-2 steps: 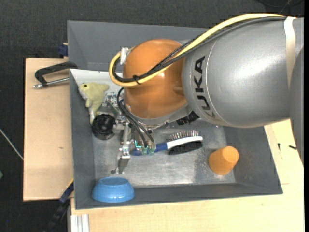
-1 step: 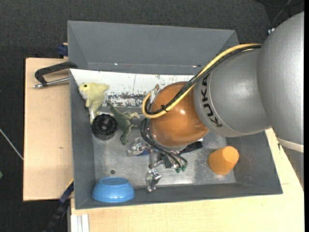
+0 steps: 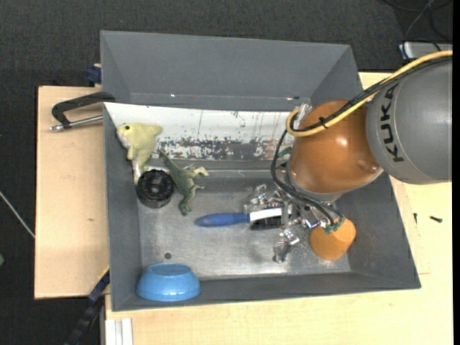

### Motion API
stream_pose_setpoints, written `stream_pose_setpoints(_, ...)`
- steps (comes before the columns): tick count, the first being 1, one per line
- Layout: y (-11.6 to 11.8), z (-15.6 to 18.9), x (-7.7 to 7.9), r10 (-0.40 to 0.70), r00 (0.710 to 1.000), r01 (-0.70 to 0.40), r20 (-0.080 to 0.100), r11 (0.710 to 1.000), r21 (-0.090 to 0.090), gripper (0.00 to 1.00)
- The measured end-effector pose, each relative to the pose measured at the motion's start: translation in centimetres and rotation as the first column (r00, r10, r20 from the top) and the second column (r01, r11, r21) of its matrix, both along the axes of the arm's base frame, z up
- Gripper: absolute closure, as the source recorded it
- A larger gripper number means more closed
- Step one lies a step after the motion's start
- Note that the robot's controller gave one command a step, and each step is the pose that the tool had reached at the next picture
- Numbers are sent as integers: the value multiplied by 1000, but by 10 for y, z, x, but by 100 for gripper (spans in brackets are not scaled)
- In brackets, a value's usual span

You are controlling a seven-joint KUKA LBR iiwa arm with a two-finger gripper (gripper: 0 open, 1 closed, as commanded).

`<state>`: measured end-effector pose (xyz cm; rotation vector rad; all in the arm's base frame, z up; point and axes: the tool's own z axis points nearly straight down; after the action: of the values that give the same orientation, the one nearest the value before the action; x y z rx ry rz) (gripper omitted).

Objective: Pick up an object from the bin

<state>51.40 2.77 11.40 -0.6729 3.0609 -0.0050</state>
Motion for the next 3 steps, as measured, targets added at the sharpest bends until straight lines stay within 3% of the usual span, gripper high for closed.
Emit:
stream_pose_setpoints(1,-26,-4,72,213,977,-213,1,977,1,0)
stream_pose_setpoints(2,0,-40,79,426,904,-426,-13,905,-2,0)
stream_pose_setpoints(3,1,-36,83,425,905,-425,4,905,-5,100)
